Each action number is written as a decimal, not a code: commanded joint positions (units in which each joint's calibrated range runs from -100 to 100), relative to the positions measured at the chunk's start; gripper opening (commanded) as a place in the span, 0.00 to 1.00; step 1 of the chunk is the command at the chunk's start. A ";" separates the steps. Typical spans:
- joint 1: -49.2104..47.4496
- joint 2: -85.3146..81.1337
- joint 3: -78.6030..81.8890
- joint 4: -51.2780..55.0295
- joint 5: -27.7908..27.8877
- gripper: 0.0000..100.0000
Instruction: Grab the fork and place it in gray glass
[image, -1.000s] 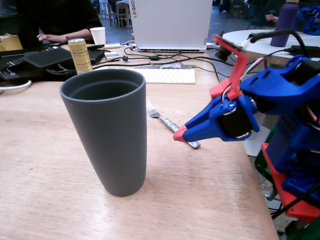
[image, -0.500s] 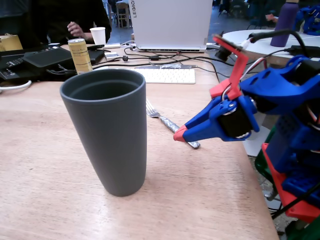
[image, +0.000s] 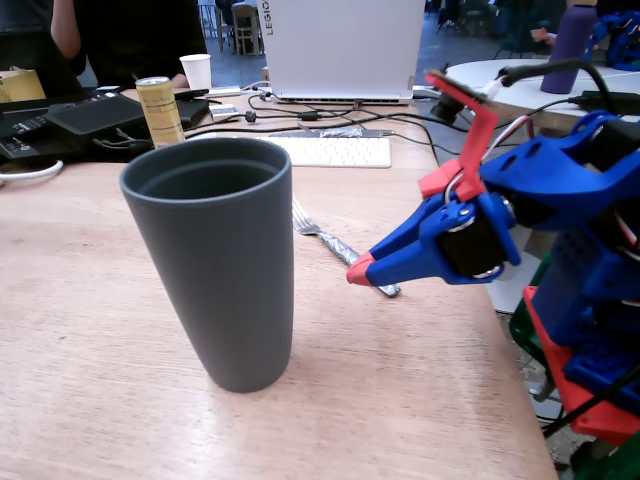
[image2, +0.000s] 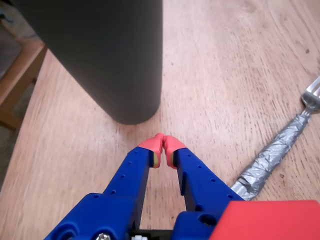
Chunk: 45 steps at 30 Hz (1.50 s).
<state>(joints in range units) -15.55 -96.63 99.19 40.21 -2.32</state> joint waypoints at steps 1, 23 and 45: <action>0.49 0.32 0.06 -0.72 -0.15 0.00; 1.33 34.11 -48.17 16.20 -0.29 0.00; 38.56 55.29 -71.30 26.30 -4.74 0.00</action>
<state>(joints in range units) 23.06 -41.37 29.58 66.38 -6.96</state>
